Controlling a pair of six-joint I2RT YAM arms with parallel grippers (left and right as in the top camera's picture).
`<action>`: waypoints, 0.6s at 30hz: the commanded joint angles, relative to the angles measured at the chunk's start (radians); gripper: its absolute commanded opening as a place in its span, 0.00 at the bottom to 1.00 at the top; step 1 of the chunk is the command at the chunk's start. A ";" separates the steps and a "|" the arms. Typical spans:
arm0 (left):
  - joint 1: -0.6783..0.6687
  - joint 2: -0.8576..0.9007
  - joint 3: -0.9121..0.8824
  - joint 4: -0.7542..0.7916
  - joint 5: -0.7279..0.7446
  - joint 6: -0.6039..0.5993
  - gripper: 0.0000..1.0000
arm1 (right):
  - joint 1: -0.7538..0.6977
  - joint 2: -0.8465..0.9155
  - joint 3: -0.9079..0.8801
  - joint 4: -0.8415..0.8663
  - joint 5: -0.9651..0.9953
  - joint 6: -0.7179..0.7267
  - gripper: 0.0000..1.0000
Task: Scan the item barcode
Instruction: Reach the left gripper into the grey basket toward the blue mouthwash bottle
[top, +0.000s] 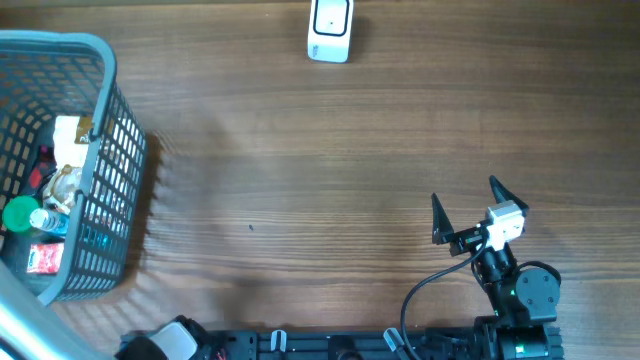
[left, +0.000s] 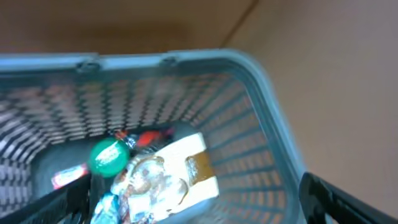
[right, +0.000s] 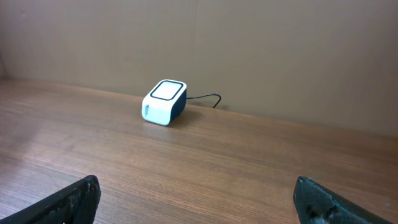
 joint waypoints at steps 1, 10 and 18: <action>0.061 0.095 0.011 -0.116 0.039 -0.069 1.00 | 0.006 -0.007 -0.001 0.002 0.010 0.011 1.00; 0.061 0.397 0.008 -0.315 0.039 -0.068 1.00 | 0.006 -0.007 -0.001 0.002 0.010 0.010 1.00; 0.057 0.389 -0.083 -0.397 -0.058 -0.064 1.00 | 0.006 -0.007 -0.001 0.002 0.010 0.011 1.00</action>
